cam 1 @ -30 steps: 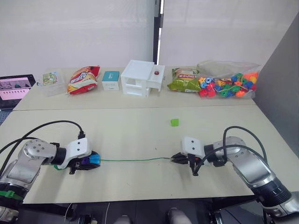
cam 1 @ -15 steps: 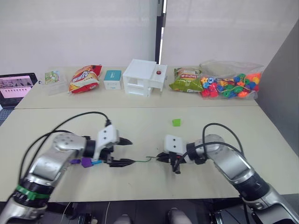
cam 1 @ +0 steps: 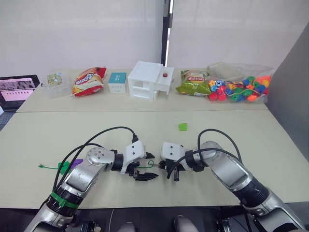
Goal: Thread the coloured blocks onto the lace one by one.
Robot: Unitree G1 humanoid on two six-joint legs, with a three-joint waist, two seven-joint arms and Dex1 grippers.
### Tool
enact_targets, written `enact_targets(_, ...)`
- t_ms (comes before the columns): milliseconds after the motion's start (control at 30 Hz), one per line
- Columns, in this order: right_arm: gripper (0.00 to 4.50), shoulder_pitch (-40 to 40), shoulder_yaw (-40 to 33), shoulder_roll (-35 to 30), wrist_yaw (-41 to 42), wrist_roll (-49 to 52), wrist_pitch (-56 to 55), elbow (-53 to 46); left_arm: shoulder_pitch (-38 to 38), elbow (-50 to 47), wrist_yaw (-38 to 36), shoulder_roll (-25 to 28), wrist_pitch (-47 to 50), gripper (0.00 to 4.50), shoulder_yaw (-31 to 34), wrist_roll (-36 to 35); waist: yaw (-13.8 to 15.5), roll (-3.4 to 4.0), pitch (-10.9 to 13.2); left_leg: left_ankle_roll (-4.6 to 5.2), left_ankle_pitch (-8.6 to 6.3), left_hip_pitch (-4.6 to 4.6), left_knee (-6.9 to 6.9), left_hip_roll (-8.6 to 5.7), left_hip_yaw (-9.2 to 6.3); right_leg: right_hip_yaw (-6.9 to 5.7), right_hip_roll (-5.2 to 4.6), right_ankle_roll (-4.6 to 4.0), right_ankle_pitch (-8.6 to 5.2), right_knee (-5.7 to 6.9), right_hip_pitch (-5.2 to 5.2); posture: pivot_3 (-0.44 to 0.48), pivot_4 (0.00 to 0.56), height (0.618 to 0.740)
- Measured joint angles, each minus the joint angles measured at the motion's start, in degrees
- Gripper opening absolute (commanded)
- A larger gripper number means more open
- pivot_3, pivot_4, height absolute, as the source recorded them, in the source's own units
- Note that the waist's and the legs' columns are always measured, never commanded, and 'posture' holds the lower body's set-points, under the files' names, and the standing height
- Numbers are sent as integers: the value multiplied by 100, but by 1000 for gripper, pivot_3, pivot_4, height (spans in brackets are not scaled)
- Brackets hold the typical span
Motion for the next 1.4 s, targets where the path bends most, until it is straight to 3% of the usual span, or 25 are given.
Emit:
enact_targets(333, 0, 0, -2, -31, 20, 17, 57, -53, -198, 388, -186, -39, -230, 35, -45, 191, -14, 0, 0, 0, 0, 1, -1, 0, 0, 0, 1, 0, 0, 1, -1, 0, 150, 740)
enact_targets(900, 0, -2, 0, -63, 28, 18, 62, -74, -220, 439, -317, -81, -347, 35, -56, 321, -12, 0, 0, 0, 0, 1, -1, 1, -1, 0, 1, 0, 0, 1, -1, 0, 150, 740)
enact_targets(1133, 2442, 126, -566, -32, -275, 201, 211, -398, -229, 438, -410, 8, -305, 0, 117, 225, -9, 0, 0, 0, 0, -1, -1, 0, -1, -1, 1, 0, 0, 0, -1, 0, 150, 740)
enact_targets(1333, 4469, 1192, -1989, 148, -1023, 703, 1071, -1370, -192, 400, -427, 215, -173, 0, 293, 164, 30, 0, 0, 0, 0, -12, -1, 0, -6, -5, -1, 0, 0, -5, -3, 0, 150, 740)
enact_targets(1400, 4469, 1575, -2432, 739, -1713, 679, 1316, -1662, -157, 353, -415, 248, -124, 0, 331, 132, 10, 0, 0, 0, 0, -6, -4, 2, -7, -4, 2, 0, 0, 1, -4, 0, 150, 740)
